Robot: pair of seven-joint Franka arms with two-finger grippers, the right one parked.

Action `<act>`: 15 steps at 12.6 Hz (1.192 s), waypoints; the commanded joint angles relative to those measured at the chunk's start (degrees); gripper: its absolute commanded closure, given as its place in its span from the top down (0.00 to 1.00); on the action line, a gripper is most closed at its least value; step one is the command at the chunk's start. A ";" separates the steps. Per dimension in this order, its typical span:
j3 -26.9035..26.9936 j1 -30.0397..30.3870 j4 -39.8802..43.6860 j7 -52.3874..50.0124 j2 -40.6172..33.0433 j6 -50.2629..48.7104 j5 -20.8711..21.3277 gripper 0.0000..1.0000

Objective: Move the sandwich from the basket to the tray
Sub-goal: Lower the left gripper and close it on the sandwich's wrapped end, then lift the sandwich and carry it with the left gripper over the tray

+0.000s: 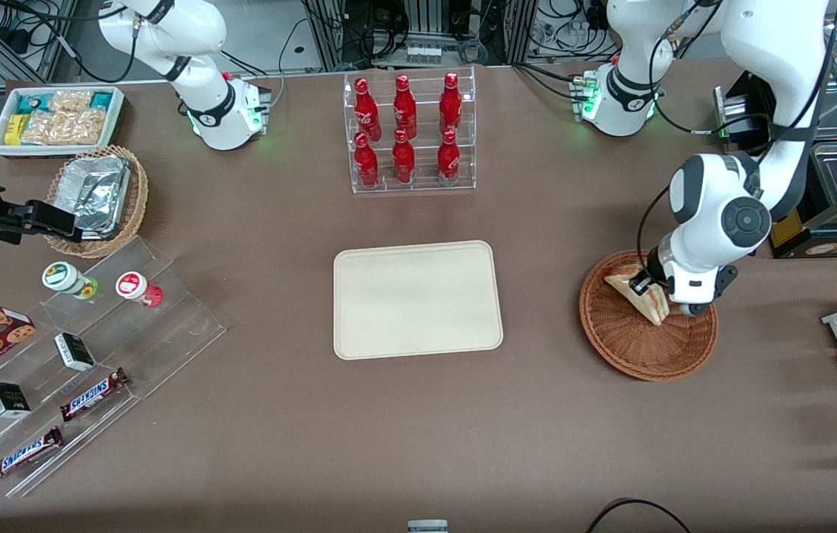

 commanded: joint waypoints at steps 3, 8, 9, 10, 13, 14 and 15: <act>-0.31 -5.86 4.94 0.13 -1.35 -7.21 3.38 0.00; -0.40 -14.20 9.79 6.46 0.93 -11.01 3.58 0.00; -0.40 -15.96 10.66 6.29 1.72 -10.92 3.32 0.00; -0.49 -17.72 11.80 6.20 2.78 -10.92 3.14 0.00; -0.49 -22.64 17.94 5.94 7.69 -13.81 1.21 0.00; -0.49 -24.22 20.32 6.28 9.62 -14.86 1.12 0.00; -0.49 -25.46 22.60 6.29 11.30 -15.57 1.12 0.00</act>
